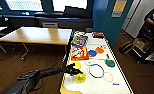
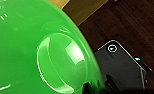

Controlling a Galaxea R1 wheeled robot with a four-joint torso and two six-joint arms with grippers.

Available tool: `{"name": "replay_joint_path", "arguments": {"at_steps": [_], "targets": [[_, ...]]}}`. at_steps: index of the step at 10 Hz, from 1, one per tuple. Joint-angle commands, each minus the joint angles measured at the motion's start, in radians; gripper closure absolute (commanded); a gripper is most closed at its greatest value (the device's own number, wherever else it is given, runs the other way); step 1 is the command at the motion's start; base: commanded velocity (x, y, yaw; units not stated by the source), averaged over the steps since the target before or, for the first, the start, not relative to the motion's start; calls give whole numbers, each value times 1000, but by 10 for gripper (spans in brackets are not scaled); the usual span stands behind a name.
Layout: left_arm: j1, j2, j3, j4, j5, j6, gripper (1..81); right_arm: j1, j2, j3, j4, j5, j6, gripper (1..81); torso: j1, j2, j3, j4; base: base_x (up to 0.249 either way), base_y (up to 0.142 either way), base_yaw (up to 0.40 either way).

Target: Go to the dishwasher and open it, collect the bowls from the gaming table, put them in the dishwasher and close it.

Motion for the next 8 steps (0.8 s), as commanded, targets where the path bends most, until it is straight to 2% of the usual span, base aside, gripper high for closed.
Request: {"name": "replay_joint_path", "arguments": {"at_steps": [1, 4, 8], "targets": [[-152, -69, 64, -15, 37, 8, 10, 71, -49, 17, -8, -75, -2, 811, 0, 0, 0, 0, 0, 0, 0], [-126, -103, 83, -7, 37, 9, 10, 71, -42, 17, -10, -75, -2, 811, 0, 0, 0, 0, 0, 0, 0], [-86, -74, 60, 14, 31, 20, 10, 71, -34, 9, -11, -75, -2, 811, 0, 0, 0, 0, 0, 0, 0]]}}
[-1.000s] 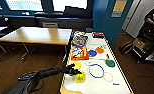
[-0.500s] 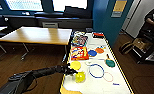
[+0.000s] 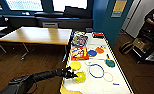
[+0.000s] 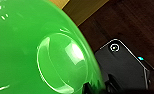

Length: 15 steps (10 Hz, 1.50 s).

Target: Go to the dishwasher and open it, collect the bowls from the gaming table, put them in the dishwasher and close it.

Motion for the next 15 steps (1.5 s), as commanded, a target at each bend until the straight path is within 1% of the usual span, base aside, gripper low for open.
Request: {"name": "replay_joint_path", "arguments": {"at_steps": [1, 6, 7, 8, 9, 10, 12, 15], "targets": [[-133, 23, -3, 10, 34, 4, 10, 69, -52, 12, -7, -75, -2, 811, 0, 0, 0, 0, 0, 0, 0], [-115, 53, -29, 23, 31, 2, 10, 69, -46, 8, -13, -75, -2, 811, 0, 0, 0, 0, 0, 0, 0], [-115, 57, -50, 19, 30, -7, 10, 74, -43, 5, -12, -77, -2, 811, 0, 0, 0, 0, 0, 0, 0], [-118, 60, -70, -1, -1, -34, 10, 74, -40, 3, -12, -77, -2, 811, 0, 0, 0, 0, 0, 0, 0], [-118, 61, -90, -24, -18, -96, 10, 74, -40, 3, -12, -78, -2, 811, 0, 0, 0, 0, 0, 0, 0], [-119, 69, -112, -24, -18, -114, 10, 75, -38, 3, -12, -78, -2, 811, 0, 0, 0, 0, 0, 0, 0], [-116, 86, -142, -29, -18, -117, 10, 75, -31, -5, -13, -78, -2, 811, 0, 0, 0, 0, 0, 0, 0], [-102, 90, -145, -26, -20, -117, 10, 75, -21, -15, -12, -82, -2, 811, 0, 0, 0, 0, 0, 0, 0]]}}
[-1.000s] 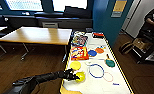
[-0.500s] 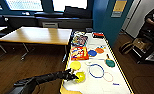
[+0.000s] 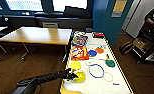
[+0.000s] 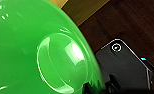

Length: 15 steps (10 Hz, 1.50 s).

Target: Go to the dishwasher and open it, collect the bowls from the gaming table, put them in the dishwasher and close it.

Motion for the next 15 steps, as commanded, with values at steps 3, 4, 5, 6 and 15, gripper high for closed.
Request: {"name": "replay_joint_path", "arguments": {"at_steps": [3, 4, 5, 6, 15], "targets": [[-116, 14, -7, -18, 35, -2, 10, 70, -61, 12, -8, -74, -1, 811, 0, 0, 0, 0, 0, 0, 0], [-106, 14, -7, -17, 35, -2, 10, 70, -58, 10, -8, -74, -1, 811, 0, 0, 0, 0, 0, 0, 0], [-99, 14, -7, -15, 35, -2, 10, 70, -53, 6, -8, -74, -1, 811, 0, 0, 0, 0, 0, 0, 0], [-92, 12, -7, -15, 35, -2, 10, 70, -53, 6, -8, -74, -1, 811, 0, 0, 0, 0, 0, 0, 0], [-56, 14, -7, -9, 32, 25, 811, 73, -30, -42, -6, -104, 1, 811, 0, 0, 0, 0, 0, 0, 0]]}}
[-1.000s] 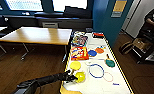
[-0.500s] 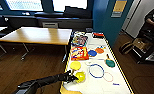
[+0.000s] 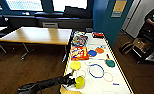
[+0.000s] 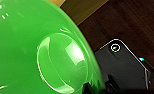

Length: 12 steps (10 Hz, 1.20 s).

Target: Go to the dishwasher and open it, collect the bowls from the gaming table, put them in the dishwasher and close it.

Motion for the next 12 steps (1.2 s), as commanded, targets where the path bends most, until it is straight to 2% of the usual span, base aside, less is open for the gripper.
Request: {"name": "replay_joint_path", "arguments": {"at_steps": [1, 2, 6, 8, 11, 12], "targets": [[-139, -1, 12, -1, 54, 13, 811, 68, -37, -19, -6, -86, -1, 811, 0, 0, 0, 0, 0, 0, 0], [-157, -5, 18, -6, 56, 11, 811, 68, -31, -28, -6, -99, 0, 811, 0, 0, 0, 0, 0, 0, 0], [-234, -77, 192, -18, 62, 4, 811, 83, -48, 13, -6, -100, -1, 811, 0, 0, 0, 0, 0, 0, 0], [-268, -134, 296, -24, 60, 1, 811, 106, -77, 51, -6, -100, 0, 811, 0, 0, 0, 0, 0, 0, 0], [-274, -232, 425, -23, 59, 1, 811, 125, -130, 113, -7, -100, -1, 811, 0, 0, 0, 0, 0, 0, 0], [-274, -275, 468, -23, 59, 1, 811, 125, -146, 130, -7, -99, -1, 811, 0, 0, 30, 0, 0, 0, 0]]}}
